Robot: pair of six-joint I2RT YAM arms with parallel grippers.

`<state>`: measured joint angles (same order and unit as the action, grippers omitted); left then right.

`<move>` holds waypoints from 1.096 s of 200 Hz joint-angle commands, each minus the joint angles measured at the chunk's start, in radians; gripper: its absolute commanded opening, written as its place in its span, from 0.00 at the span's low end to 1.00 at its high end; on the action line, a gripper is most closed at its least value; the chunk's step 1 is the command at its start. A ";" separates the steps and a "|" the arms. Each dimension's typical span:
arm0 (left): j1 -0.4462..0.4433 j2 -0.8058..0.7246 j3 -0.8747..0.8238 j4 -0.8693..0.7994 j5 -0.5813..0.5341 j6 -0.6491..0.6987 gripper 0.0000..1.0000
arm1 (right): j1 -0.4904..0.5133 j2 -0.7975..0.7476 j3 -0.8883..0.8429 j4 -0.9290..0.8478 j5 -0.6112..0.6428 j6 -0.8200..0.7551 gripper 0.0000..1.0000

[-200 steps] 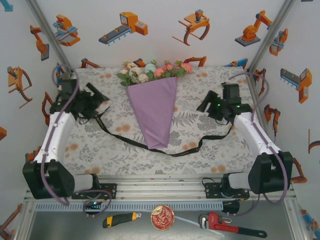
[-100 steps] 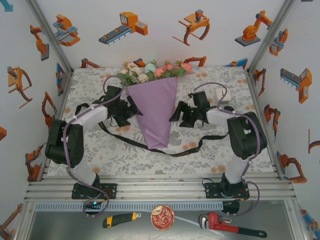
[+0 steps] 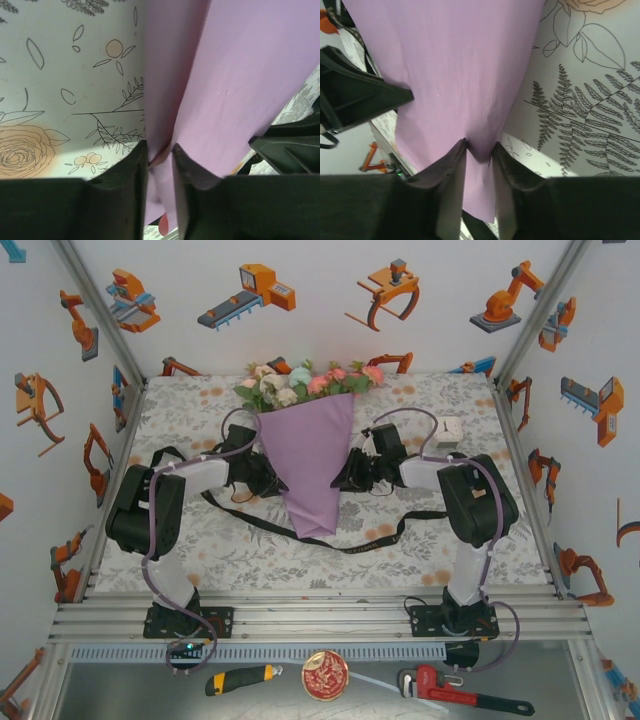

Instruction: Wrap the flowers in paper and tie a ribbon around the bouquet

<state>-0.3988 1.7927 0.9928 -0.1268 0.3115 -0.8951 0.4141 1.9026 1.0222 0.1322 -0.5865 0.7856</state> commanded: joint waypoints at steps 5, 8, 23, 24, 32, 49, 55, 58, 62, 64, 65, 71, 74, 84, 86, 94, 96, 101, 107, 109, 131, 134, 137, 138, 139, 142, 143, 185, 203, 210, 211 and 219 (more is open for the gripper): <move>-0.005 -0.027 -0.013 0.019 0.014 -0.031 0.14 | 0.010 -0.046 -0.017 0.035 -0.026 0.026 0.15; -0.004 -0.031 -0.013 0.018 0.015 -0.032 0.11 | 0.011 -0.050 -0.018 0.034 -0.028 0.028 0.13; -0.004 -0.060 -0.013 0.010 0.015 -0.038 0.00 | 0.017 -0.070 -0.021 0.020 -0.035 0.032 0.07; -0.004 -0.062 -0.013 0.010 0.014 -0.038 0.00 | 0.018 -0.071 -0.022 0.018 -0.036 0.032 0.07; -0.005 -0.081 -0.011 0.001 0.011 -0.038 0.00 | 0.023 -0.086 -0.022 0.009 -0.037 0.030 0.06; -0.003 -0.131 -0.011 -0.031 0.001 -0.040 0.00 | 0.037 -0.118 -0.025 -0.024 -0.033 0.025 0.04; -0.004 -0.147 -0.011 -0.046 -0.004 -0.041 0.00 | 0.043 -0.130 -0.027 -0.038 -0.032 0.019 0.04; -0.004 -0.154 -0.012 -0.053 -0.007 -0.042 0.00 | 0.046 -0.136 -0.029 -0.045 -0.029 0.016 0.04; -0.004 -0.165 -0.013 -0.060 -0.008 -0.041 0.00 | 0.050 -0.145 -0.032 -0.053 -0.025 0.014 0.04; -0.003 -0.170 -0.015 -0.063 -0.009 -0.041 0.00 | 0.052 -0.149 -0.035 -0.058 -0.022 0.014 0.04; -0.004 -0.174 -0.015 -0.065 -0.009 -0.040 0.00 | 0.053 -0.151 -0.036 -0.059 -0.021 0.013 0.04; -0.004 -0.188 -0.020 -0.073 -0.009 -0.038 0.00 | 0.057 -0.166 -0.047 -0.063 -0.013 0.013 0.04; -0.004 -0.195 -0.021 -0.079 -0.009 -0.037 0.00 | 0.059 -0.173 -0.052 -0.063 -0.010 0.014 0.04; -0.004 -0.218 -0.032 -0.096 -0.011 -0.037 0.00 | 0.068 -0.193 -0.070 -0.070 -0.001 0.015 0.04; -0.004 -0.221 -0.035 -0.100 -0.011 -0.036 0.00 | 0.070 -0.197 -0.073 -0.074 0.001 0.014 0.04; -0.003 -0.237 -0.045 -0.112 -0.008 -0.036 0.00 | 0.079 -0.212 -0.078 -0.100 0.010 0.006 0.04; -0.003 -0.239 -0.048 -0.114 -0.007 -0.036 0.00 | 0.081 -0.214 -0.079 -0.106 0.012 0.003 0.04; -0.006 -0.247 -0.057 -0.118 -0.005 -0.037 0.00 | 0.088 -0.223 -0.082 -0.120 0.017 -0.007 0.04; -0.006 -0.255 -0.071 -0.119 0.001 -0.039 0.00 | 0.098 -0.231 -0.088 -0.140 0.025 -0.020 0.04; -0.005 -0.257 -0.076 -0.120 0.002 -0.041 0.00 | 0.101 -0.235 -0.090 -0.147 0.030 -0.024 0.04; -0.020 -0.279 -0.136 -0.116 0.013 -0.048 0.00 | 0.128 -0.255 -0.112 -0.202 0.057 -0.050 0.07; -0.021 -0.283 -0.143 -0.117 0.011 -0.047 0.00 | 0.130 -0.258 -0.116 -0.206 0.062 -0.051 0.07; -0.023 -0.284 -0.150 -0.116 0.009 -0.047 0.00 | 0.132 -0.258 -0.119 -0.210 0.067 -0.052 0.08; -0.022 -0.285 -0.153 -0.116 0.008 -0.046 0.00 | 0.132 -0.258 -0.121 -0.211 0.069 -0.052 0.08; -0.023 -0.285 -0.155 -0.117 0.007 -0.046 0.00 | 0.132 -0.260 -0.123 -0.212 0.071 -0.052 0.08; -0.023 -0.286 -0.161 -0.116 0.005 -0.047 0.00 | 0.132 -0.261 -0.127 -0.213 0.075 -0.051 0.09; -0.023 -0.286 -0.163 -0.115 0.004 -0.046 0.00 | 0.132 -0.260 -0.127 -0.213 0.076 -0.051 0.09; -0.024 -0.238 -0.156 -0.112 -0.015 -0.007 0.34 | 0.134 -0.240 -0.146 -0.233 0.117 -0.076 0.35; -0.023 -0.246 -0.120 -0.159 -0.044 0.024 0.46 | 0.125 -0.300 -0.140 -0.280 0.182 -0.091 0.49; -0.024 -0.257 -0.107 -0.181 -0.061 0.037 0.47 | 0.117 -0.329 -0.136 -0.302 0.201 -0.097 0.52; -0.024 -0.258 -0.106 -0.185 -0.063 0.040 0.48 | 0.116 -0.338 -0.137 -0.302 0.204 -0.098 0.53; -0.023 -0.271 -0.095 -0.210 -0.074 0.050 0.50 | 0.104 -0.371 -0.133 -0.327 0.223 -0.101 0.56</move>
<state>-0.4202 1.5543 0.8406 -0.2607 0.2848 -0.9005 0.5434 1.6466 0.8780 -0.1173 -0.4534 0.7158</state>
